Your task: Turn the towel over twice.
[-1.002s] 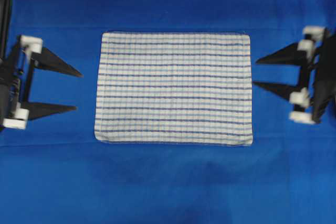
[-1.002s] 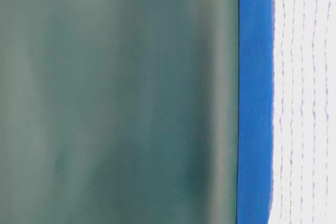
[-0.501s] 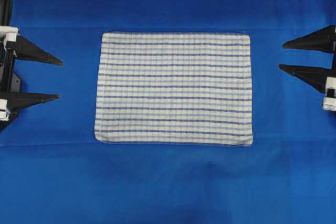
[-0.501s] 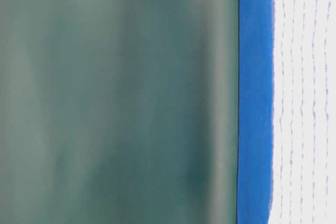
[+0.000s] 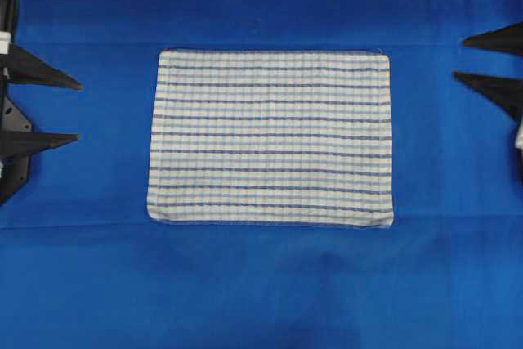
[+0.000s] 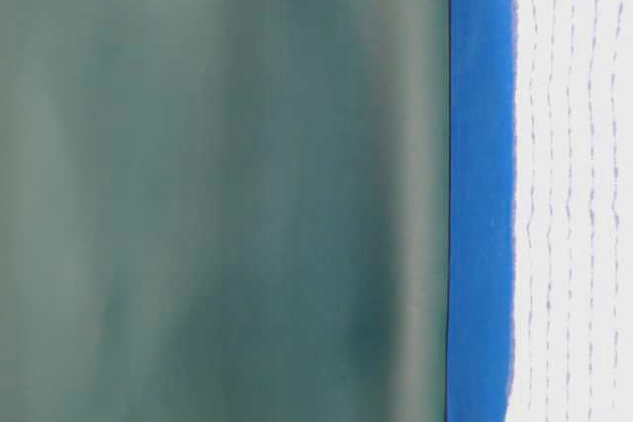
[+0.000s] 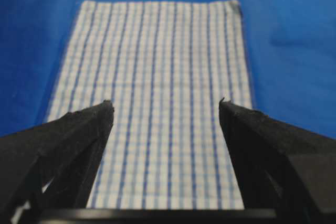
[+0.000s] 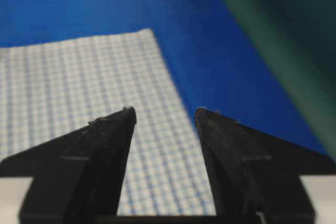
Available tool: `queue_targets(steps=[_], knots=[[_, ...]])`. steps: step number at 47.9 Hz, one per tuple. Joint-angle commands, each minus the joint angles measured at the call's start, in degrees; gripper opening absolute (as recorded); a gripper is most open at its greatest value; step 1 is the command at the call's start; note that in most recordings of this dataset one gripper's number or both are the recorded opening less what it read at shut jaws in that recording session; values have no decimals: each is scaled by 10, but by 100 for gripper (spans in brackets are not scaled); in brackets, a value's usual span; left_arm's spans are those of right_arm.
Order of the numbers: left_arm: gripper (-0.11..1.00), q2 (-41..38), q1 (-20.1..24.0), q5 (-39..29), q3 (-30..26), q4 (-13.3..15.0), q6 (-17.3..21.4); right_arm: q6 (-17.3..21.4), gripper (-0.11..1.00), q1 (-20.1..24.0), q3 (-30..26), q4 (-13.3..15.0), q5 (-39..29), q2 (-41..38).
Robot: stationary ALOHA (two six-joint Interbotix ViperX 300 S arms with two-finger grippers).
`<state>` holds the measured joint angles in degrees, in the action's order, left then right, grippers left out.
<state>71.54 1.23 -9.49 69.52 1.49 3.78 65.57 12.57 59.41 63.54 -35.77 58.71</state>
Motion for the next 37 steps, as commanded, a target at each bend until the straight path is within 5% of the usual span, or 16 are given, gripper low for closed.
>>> queue_targets(steps=[1,26,37], knots=[[76,18,2,-18,-11,0,-1,-1,55,-1,5,4,-11,25],[76,131,3,-47,64,0,-1,30,49,-1,147,3,-3,182],[74,153,11,-40,88,0,-4,48,49,-1,156,4,1,194]])
